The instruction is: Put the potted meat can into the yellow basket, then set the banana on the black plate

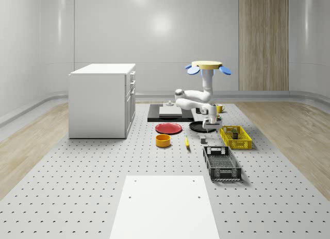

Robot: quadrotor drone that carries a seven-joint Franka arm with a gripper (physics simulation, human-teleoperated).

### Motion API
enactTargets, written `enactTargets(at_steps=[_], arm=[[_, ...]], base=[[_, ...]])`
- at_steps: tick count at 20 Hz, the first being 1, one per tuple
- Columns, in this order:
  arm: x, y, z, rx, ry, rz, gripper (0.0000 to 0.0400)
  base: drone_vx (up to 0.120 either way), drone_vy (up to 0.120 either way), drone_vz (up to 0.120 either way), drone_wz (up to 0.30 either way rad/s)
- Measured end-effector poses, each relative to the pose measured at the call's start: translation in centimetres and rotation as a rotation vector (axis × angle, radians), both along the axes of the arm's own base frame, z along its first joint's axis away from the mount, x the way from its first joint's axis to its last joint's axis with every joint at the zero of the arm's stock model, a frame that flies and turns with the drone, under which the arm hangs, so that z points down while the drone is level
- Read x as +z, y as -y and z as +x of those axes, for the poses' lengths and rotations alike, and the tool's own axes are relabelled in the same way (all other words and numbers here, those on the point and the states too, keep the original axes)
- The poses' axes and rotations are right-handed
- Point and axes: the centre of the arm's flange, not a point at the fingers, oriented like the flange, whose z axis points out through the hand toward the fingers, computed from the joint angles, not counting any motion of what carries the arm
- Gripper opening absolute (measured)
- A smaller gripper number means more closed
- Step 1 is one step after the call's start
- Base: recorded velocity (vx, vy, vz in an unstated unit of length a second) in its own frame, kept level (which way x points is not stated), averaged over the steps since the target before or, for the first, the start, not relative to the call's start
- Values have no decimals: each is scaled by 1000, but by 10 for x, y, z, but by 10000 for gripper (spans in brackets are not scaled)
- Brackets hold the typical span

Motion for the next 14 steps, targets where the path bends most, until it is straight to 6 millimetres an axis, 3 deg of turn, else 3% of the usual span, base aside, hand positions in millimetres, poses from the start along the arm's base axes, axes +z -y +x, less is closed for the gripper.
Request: enactTargets(at_steps=[14], arm=[[0,0,0,0,0,0,400]], base=[[0,-120,-6,0]])
